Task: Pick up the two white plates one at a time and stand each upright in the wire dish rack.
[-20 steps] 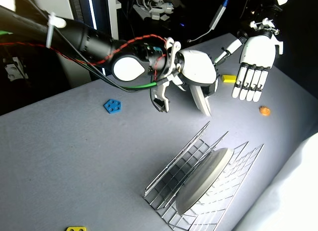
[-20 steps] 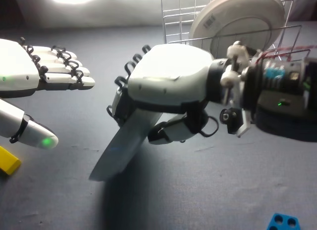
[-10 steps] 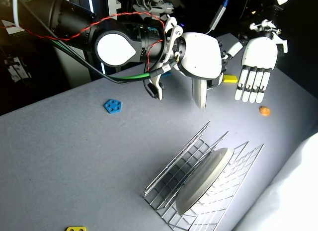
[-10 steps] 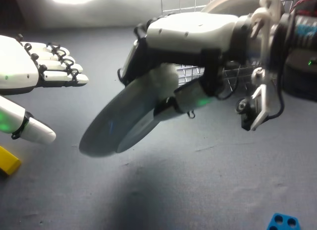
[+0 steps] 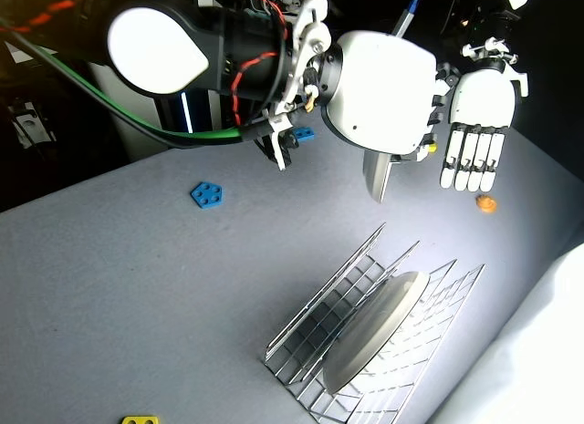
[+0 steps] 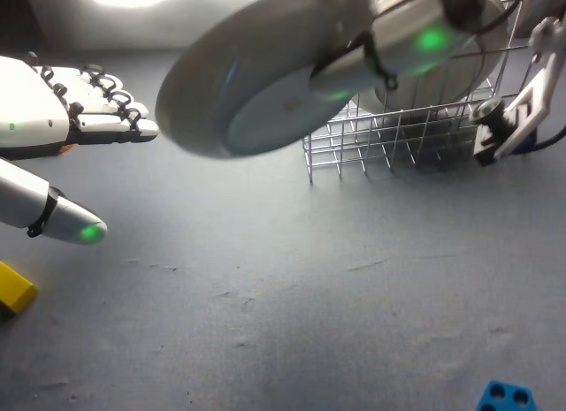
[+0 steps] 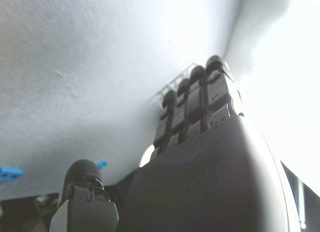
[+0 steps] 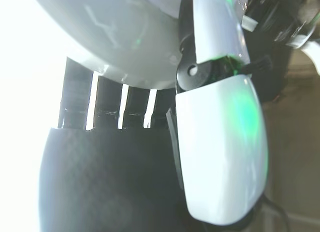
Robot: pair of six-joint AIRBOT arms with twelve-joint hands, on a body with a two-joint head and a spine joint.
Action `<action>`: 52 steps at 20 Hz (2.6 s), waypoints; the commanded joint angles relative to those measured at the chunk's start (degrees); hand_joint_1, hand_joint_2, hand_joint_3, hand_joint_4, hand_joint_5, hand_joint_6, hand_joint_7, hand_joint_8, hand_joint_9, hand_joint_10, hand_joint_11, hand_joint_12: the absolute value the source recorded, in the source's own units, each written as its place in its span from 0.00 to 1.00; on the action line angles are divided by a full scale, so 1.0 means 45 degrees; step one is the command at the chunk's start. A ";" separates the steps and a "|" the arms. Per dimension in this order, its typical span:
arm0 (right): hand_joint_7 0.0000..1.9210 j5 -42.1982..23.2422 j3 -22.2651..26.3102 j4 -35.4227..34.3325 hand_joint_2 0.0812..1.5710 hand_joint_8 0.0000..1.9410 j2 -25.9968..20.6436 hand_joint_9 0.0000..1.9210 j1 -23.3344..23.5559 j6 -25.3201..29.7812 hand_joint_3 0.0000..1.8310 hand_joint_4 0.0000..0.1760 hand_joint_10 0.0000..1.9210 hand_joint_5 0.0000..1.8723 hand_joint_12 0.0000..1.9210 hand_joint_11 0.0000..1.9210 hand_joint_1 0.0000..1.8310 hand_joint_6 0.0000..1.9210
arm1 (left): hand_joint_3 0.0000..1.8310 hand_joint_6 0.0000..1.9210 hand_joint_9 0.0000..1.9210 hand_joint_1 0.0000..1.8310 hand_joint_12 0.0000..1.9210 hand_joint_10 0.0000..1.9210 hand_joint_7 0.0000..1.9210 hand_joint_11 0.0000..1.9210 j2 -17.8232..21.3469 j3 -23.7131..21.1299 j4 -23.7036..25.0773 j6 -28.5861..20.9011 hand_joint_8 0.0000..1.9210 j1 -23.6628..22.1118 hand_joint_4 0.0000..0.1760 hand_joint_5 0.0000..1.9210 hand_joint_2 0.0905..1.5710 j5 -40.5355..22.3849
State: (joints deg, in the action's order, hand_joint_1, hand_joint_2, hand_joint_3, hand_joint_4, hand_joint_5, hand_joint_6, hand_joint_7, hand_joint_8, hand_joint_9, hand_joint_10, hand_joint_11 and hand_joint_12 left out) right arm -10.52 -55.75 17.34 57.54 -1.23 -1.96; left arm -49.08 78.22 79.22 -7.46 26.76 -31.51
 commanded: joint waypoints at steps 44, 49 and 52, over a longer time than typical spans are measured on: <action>0.58 -0.2519 -0.3214 0.2997 0.65 0.38 -0.0199 0.54 -0.0822 0.3836 0.00 0.00 0.49 0.55 0.52 0.47 0.76 0.47 | 0.00 0.00 0.00 0.00 0.00 0.00 0.00 0.00 0.0894 -0.0681 -0.0650 -0.0398 0.00 0.0359 0.00 0.00 0.65 -0.4762; 0.58 -0.2643 -0.3642 0.4263 0.65 0.38 0.0007 0.54 -0.0961 0.5291 0.00 0.00 0.50 0.56 0.53 0.47 0.76 0.46 | 0.00 0.00 0.00 0.00 0.00 0.00 0.00 0.00 0.0741 -0.0619 -0.0203 -0.0766 0.00 0.0356 0.00 0.00 0.64 -0.4697; 0.59 -0.2554 -0.3778 0.4312 0.65 0.36 0.0127 0.55 -0.1023 0.5304 0.00 0.00 0.49 0.56 0.53 0.48 0.76 0.46 | 0.00 0.00 0.00 0.00 0.00 0.00 0.00 0.00 0.0643 -0.0599 0.0120 -0.1016 0.00 0.0359 0.00 0.00 0.65 -0.4599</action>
State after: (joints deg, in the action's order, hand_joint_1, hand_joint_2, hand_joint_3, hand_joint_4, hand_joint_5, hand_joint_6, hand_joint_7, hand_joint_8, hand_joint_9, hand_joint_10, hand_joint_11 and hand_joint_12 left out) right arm -15.88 -72.42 38.96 58.48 -6.70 21.04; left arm -46.30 75.29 83.35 -11.94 28.84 -50.30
